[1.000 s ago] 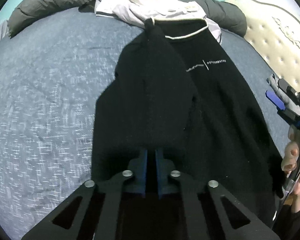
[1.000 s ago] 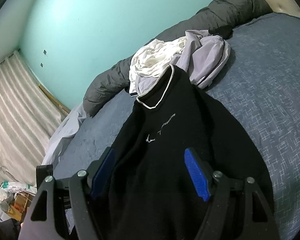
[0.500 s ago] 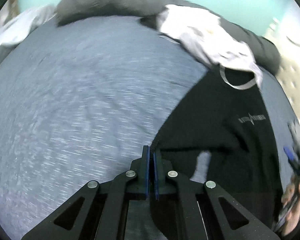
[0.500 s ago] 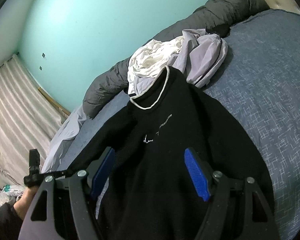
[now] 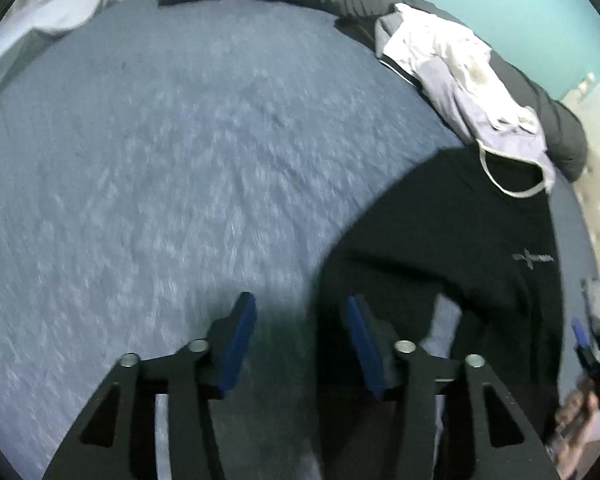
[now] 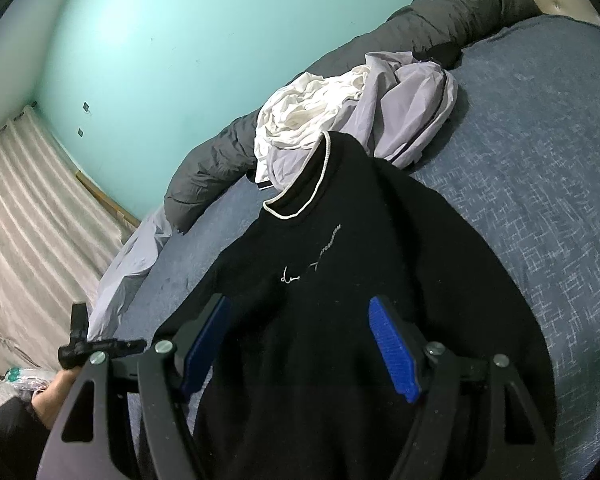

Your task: Fold clothes

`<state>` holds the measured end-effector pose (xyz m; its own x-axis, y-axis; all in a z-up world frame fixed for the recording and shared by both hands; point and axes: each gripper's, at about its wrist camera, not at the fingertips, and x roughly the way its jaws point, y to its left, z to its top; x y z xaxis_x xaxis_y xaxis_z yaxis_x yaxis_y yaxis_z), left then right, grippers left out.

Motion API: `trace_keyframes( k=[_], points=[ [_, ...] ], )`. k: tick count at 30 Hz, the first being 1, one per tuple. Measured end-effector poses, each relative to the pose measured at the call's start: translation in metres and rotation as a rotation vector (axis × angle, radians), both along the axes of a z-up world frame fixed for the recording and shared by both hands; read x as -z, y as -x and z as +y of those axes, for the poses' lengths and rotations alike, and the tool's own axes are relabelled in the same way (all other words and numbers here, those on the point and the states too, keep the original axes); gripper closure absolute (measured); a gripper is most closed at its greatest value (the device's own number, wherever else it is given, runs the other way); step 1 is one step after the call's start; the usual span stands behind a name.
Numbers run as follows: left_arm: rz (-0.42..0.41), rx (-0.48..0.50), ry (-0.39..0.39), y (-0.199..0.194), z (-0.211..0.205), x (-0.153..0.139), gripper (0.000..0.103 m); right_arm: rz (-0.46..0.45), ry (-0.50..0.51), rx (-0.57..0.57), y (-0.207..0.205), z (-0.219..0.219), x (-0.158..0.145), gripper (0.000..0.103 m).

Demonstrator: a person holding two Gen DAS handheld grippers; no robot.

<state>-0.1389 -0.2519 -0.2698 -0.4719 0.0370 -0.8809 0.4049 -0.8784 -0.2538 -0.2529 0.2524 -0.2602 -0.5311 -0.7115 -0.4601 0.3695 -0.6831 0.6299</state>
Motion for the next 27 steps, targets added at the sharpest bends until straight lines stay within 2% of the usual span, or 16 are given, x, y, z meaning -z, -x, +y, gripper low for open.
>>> trace_keyframes(
  k=[6,11,12,13,15,17,27],
  points=[
    [-0.006,0.019,-0.087,-0.036,0.016,0.018,0.048,0.008,-0.003,-0.011,-0.004,-0.005,-0.003,0.03],
    [-0.012,0.031,-0.15,-0.047,0.025,0.036,0.049,0.007,-0.004,-0.011,-0.004,-0.007,-0.002,0.03],
    [-0.018,0.036,-0.156,-0.048,0.028,0.04,0.054,0.003,-0.003,-0.011,-0.003,-0.007,-0.001,0.03],
    [-0.026,0.048,-0.153,-0.048,0.031,0.042,0.07,0.001,-0.002,-0.012,-0.003,-0.007,0.0,0.03],
    [-0.036,0.07,-0.15,-0.047,0.035,0.044,0.088,0.0,-0.004,-0.014,-0.002,-0.007,0.0,0.03],
    [-0.03,0.086,-0.14,-0.047,0.038,0.04,0.099,0.0,-0.003,-0.013,-0.001,-0.006,0.0,0.03],
    [-0.083,0.063,0.048,-0.039,-0.01,0.003,0.1,0.004,0.003,-0.01,-0.001,-0.004,-0.003,0.03]
  ],
)
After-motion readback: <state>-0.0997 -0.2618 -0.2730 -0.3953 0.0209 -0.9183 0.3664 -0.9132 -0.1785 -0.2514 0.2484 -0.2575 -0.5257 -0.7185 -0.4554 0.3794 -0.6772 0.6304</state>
